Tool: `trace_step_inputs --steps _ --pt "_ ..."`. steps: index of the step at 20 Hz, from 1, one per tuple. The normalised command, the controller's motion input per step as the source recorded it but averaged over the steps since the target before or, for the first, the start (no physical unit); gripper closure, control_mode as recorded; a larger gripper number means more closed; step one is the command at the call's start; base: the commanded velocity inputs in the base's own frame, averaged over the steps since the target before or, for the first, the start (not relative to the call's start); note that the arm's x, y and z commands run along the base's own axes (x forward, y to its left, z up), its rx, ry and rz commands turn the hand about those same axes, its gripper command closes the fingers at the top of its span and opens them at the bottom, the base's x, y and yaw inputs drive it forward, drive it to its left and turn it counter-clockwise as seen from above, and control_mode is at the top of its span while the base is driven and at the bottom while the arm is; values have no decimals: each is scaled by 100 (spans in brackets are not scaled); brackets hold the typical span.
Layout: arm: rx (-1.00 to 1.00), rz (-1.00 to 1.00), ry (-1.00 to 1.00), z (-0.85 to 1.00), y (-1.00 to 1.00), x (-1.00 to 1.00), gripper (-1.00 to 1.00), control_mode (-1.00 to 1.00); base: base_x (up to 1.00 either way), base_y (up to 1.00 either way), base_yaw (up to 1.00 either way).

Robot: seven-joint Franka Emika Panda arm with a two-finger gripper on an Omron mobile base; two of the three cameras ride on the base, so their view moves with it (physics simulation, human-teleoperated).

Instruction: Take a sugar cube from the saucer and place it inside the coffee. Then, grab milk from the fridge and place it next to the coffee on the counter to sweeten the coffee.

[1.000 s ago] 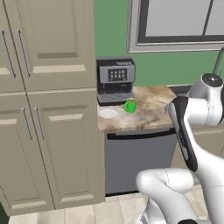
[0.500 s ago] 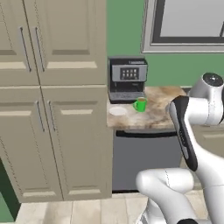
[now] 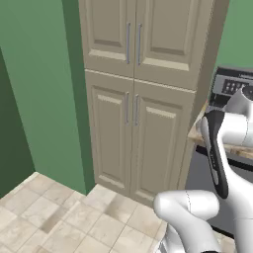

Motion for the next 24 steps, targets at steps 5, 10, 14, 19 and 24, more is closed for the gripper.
trace_step_inputs --steps 5,10,14,19,24 --pt "0 0 0 0 0 0 -100 100 0 0 100" --pt "0 0 0 0 0 0 -100 100 -1 0 100" --pt "0 0 0 0 0 0 -100 100 -11 0 100" --pt "0 0 0 0 0 0 -100 100 -11 0 100" --pt "0 0 0 0 0 0 -100 100 -12 0 100"
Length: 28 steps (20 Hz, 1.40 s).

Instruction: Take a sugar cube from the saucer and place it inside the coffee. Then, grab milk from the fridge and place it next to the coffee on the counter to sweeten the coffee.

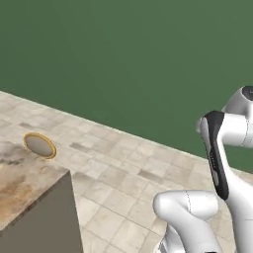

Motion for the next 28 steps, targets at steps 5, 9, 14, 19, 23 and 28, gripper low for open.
trace_step_inputs --steps 5,9,14,19,23,28 --pt "0 0 0 0 0 0 -100 100 -11 0 100" --pt "0 0 0 0 0 0 -100 100 -7 0 100" --pt "0 0 0 0 0 0 -100 100 -4 0 100" --pt "0 0 0 0 0 0 -100 100 -3 0 100" --pt "0 0 0 0 0 0 -100 100 0 3 85" --pt "0 0 0 0 0 0 -100 100 40 78 19"
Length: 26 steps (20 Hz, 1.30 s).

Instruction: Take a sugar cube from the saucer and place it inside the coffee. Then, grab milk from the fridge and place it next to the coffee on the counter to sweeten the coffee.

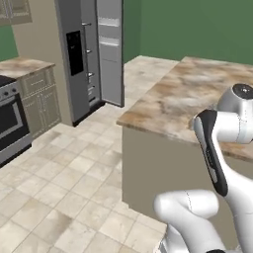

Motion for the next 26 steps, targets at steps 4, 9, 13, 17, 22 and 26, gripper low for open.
trace_step_inputs --steps 4,9,13,17,22,26 --pt "0 0 0 0 0 0 -100 100 77 100 2" --pt "0 0 0 0 0 0 -100 100 100 100 0" --pt "0 0 0 0 0 0 -100 100 94 100 0" --pt "0 0 0 0 0 0 -100 100 100 100 0" --pt "0 0 0 0 0 0 -100 100 100 59 0" --pt "0 0 0 0 0 0 -100 100 100 4 0"
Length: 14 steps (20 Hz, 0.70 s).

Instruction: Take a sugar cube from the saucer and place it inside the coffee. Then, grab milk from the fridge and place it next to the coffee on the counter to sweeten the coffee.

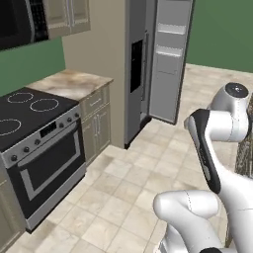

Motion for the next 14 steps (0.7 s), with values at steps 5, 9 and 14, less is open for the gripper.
trace_step_inputs --steps 5,9,14 --pt "0 0 0 0 0 0 -100 100 100 -15 0" --pt "0 0 0 0 0 0 -100 100 100 -57 3" --pt "0 0 0 0 0 0 -100 100 100 -72 10"
